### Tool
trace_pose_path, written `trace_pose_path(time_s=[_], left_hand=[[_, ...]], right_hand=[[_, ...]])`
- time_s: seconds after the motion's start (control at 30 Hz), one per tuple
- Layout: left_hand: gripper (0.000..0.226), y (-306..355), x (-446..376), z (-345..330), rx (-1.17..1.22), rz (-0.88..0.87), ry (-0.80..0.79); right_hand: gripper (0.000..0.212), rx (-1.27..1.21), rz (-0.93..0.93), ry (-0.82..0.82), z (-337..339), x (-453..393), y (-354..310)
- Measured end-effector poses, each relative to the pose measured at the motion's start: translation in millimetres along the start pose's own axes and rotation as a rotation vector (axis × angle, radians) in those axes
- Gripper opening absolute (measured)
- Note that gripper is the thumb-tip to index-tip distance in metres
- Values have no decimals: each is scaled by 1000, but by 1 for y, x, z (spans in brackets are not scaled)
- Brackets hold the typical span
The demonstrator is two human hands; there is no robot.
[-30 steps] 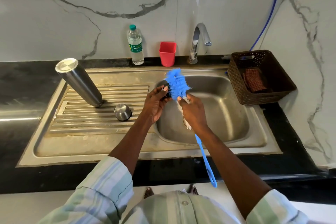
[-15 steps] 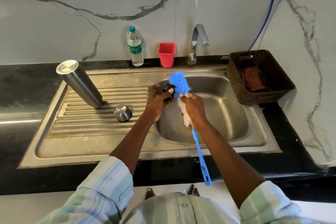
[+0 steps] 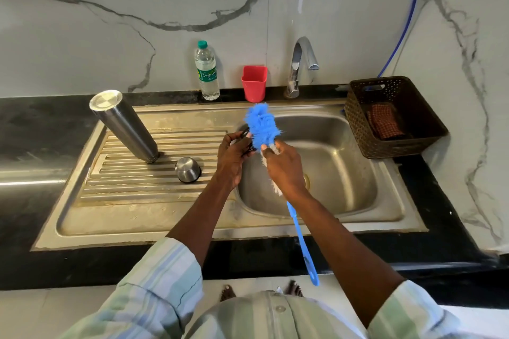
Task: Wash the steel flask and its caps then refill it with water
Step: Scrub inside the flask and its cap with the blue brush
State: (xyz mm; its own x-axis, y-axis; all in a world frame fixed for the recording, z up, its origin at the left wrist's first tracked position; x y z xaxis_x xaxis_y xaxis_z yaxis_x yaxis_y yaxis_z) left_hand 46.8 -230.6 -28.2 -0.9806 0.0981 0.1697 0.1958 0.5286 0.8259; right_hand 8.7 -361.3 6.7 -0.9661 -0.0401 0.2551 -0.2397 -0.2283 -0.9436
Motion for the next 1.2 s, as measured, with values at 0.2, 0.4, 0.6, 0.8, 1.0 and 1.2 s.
trace_pose_path(time_s=[0.2, 0.4, 0.6, 0.8, 1.0, 1.2], left_hand=[[24, 0, -1, 1, -4, -30, 80], [30, -5, -1, 3, -66, -38, -43], [29, -5, 0, 2, -58, -60, -113], [19, -5, 4, 4, 21, -32, -86], [3, -3, 5, -2, 68, 24, -75], [16, 10, -11, 2, 45, -48, 84]], right_hand=[[16, -32, 11, -17, -2, -4, -4], [25, -61, -63, 41, 11, -17, -2], [18, 138, -23, -26, 5, -13, 0], [17, 114, -55, -85, 19, -24, 2], [17, -140, -153, -34, 16, -20, 3], [13, -312, -163, -99, 0, -3, 13]])
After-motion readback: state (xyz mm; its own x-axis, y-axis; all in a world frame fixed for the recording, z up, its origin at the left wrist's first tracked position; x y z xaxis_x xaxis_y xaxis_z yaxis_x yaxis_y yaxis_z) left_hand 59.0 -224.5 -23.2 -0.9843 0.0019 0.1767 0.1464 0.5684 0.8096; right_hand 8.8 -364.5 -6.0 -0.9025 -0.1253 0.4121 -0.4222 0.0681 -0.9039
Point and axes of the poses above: each hand's wrist, its own x-axis away from the middle knuckle, its own z-axis out of the back of the hand, y = z × x, the point moved 3 cm from there along -x, towards the middle knuckle, and after that the axes turned 14 degrees about -y, right-handed, at the moved point
